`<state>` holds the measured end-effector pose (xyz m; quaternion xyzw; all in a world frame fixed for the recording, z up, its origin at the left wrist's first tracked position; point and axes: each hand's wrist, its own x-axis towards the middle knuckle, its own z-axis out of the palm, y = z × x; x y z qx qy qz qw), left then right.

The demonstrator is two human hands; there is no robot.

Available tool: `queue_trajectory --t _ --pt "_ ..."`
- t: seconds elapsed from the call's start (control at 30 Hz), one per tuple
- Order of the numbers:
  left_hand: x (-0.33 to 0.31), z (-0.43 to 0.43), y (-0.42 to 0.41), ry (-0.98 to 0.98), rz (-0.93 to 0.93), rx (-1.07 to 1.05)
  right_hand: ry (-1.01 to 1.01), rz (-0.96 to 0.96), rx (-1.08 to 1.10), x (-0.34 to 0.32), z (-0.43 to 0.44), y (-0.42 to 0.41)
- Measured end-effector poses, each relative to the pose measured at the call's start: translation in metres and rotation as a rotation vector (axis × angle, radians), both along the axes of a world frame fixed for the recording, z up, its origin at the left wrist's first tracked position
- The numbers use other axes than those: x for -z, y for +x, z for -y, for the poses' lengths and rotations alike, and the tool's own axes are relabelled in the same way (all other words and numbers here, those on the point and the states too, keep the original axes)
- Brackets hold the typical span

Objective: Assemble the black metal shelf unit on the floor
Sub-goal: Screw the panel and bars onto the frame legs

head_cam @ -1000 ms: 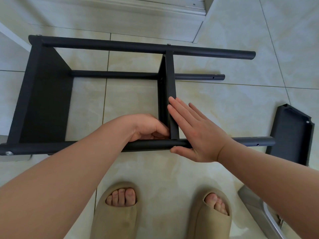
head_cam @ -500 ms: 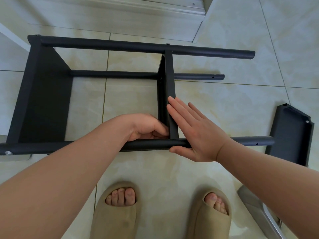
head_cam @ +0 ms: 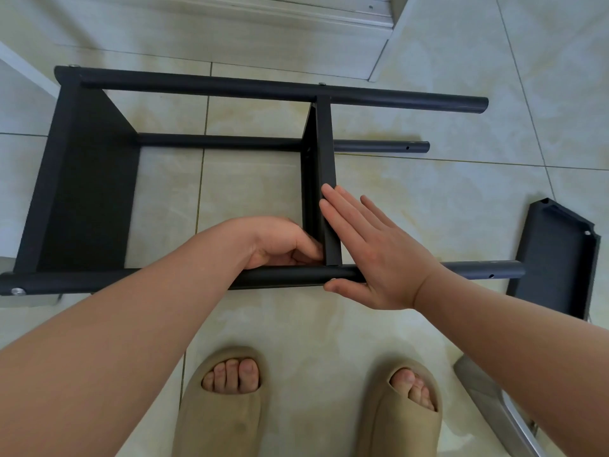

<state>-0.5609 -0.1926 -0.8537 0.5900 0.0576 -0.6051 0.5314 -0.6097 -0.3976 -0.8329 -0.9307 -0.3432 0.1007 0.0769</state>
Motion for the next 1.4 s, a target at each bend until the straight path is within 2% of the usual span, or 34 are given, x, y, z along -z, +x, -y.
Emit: queue_trajectory --t 0.1,0.23,0.5,0.67,0.97,1.17,1.4 --pt "-0.0024 0.0014 -0.0007 0.017 -0.014 -0.013 0.003 0.0 0.001 -0.0003 -0.0001 0.0" --pt "0.0003 0.0033 -0.0011 0.026 0.071 -0.017 -0.004 0.002 -0.001 -0.0004 -0.0005 0.0" --pt "-0.0006 0.0005 -0.0003 -0.002 -0.042 -0.027 -0.007 0.003 0.002 -0.0008 -0.0003 -0.0002" --pt "0.0008 0.0035 -0.0015 0.009 0.07 -0.049 -0.009 0.009 0.002 -0.0002 -0.0004 -0.0003" --pt "-0.001 0.0012 -0.0005 -0.016 -0.044 -0.06 0.007 0.013 0.005 -0.0004 -0.0006 -0.0007" --pt "0.0013 0.0023 -0.0018 0.014 0.094 -0.036 -0.005 0.011 0.004 -0.0011 -0.001 -0.001" --pt "0.0019 0.0006 -0.0017 -0.028 0.056 -0.053 -0.005 0.014 0.007 -0.0007 -0.0009 -0.001"
